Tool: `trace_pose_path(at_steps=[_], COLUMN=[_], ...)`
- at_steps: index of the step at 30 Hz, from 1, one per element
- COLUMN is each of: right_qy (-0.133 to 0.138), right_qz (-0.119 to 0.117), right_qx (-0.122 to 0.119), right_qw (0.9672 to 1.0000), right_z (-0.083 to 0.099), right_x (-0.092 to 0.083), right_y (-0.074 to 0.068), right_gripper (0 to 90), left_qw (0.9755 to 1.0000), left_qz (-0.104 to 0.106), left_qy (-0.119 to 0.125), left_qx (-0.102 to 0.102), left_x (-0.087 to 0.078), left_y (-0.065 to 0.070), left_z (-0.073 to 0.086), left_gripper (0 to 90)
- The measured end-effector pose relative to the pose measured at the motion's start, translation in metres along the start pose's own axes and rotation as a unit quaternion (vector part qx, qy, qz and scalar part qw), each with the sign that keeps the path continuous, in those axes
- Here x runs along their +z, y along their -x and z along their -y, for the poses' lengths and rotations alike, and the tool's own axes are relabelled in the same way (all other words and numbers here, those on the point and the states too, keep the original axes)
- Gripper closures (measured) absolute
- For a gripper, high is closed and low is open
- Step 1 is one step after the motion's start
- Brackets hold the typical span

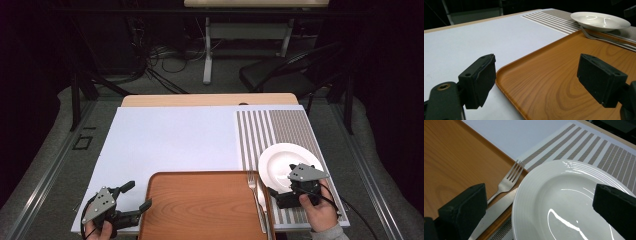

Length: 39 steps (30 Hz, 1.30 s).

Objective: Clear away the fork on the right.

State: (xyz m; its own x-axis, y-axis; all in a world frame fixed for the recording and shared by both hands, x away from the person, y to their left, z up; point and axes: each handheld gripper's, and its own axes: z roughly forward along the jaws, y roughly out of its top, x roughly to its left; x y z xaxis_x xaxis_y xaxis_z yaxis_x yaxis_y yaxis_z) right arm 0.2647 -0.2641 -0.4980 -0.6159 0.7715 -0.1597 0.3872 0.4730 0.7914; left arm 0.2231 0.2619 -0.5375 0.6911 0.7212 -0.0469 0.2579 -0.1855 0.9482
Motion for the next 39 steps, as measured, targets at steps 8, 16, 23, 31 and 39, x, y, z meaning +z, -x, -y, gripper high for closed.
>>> trace_pose_path(at_steps=[8, 16, 23, 31, 39], right_qy=[-0.016, -0.05, -0.101, -0.129, -0.143], right_qz=[0.019, 0.057, 0.083, 0.085, 0.083], right_qx=[-0.023, -0.071, -0.13, -0.15, -0.156], right_qw=[0.9994, 0.9947, 0.9828, 0.9766, 0.9738], right_z=[0.002, 0.008, 0.012, 0.021, 0.027], right_x=[0.0, -0.004, -0.006, -0.009, -0.012], right_y=[0.0, 0.0, -0.002, 0.002, 0.005], right_gripper=[0.0, 0.0, 0.0, 0.0, 0.0], left_qw=[1.0, 1.0, 1.0, 1.0, 1.0], left_qz=[-0.001, -0.002, -0.002, -0.001, 0.0], left_qy=[0.0, -0.001, -0.002, -0.001, -0.004], left_qx=[-0.001, -0.001, 0.0, 0.001, 0.001], left_x=[0.0, 0.0, 0.0, 0.0, 0.0], left_y=[0.0, 0.0, 0.0, 0.0, 0.0], left_z=[0.0, 0.0, 0.0, 0.0, 0.0], left_gripper=[16.0, 16.0, 16.0, 16.0, 16.0])
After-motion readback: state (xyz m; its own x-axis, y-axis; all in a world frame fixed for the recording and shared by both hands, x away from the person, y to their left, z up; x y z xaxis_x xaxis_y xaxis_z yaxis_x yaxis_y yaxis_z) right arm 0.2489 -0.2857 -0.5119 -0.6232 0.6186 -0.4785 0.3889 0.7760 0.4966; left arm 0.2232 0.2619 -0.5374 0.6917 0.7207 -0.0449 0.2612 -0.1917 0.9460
